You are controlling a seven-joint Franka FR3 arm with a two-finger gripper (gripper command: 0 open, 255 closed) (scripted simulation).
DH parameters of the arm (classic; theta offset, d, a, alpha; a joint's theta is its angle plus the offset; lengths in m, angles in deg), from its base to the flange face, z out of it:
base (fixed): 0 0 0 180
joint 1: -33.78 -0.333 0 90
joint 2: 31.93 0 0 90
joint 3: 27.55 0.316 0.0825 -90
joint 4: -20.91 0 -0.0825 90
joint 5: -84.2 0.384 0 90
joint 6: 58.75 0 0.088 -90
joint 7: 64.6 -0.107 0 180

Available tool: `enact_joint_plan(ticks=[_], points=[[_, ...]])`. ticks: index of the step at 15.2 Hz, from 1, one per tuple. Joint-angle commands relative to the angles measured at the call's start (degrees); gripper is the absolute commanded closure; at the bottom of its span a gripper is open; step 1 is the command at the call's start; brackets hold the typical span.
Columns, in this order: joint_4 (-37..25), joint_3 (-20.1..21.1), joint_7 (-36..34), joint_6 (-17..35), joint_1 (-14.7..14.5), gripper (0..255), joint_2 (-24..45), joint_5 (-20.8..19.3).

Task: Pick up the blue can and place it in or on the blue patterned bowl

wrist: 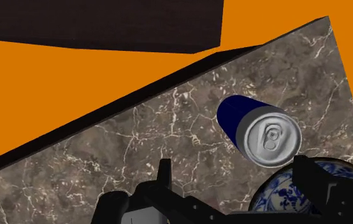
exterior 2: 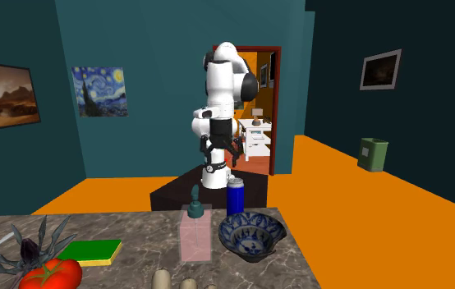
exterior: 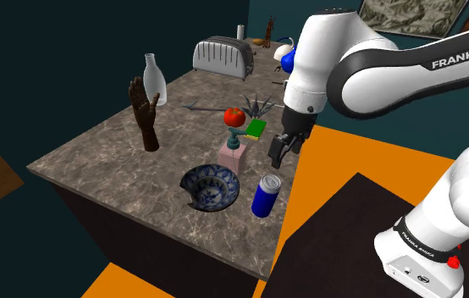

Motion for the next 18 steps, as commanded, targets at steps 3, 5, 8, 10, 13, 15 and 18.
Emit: enact_joint_plan(ticks=[3,5,8,10,13,15,18], points=[[-2.97,5.31,-6.62,5.05,0.23,0,8.47,-1.48],[-3.23,6.45,-8.20,6.89,0.35,0,10.78,-2.28],[-2.13,6.98,-8.72,9.55,0.55,0,12.44,-2.84],[-1.45,7.33,-9.13,11.35,0.71,0,13.65,-3.32],[-0.95,7.60,-9.49,12.77,0.84,0,14.64,-3.76],[-0.95,7.60,-9.50,12.77,0.84,0,14.65,-3.77],[-0.95,7.60,-9.50,12.77,0.84,0,14.65,-3.77]])
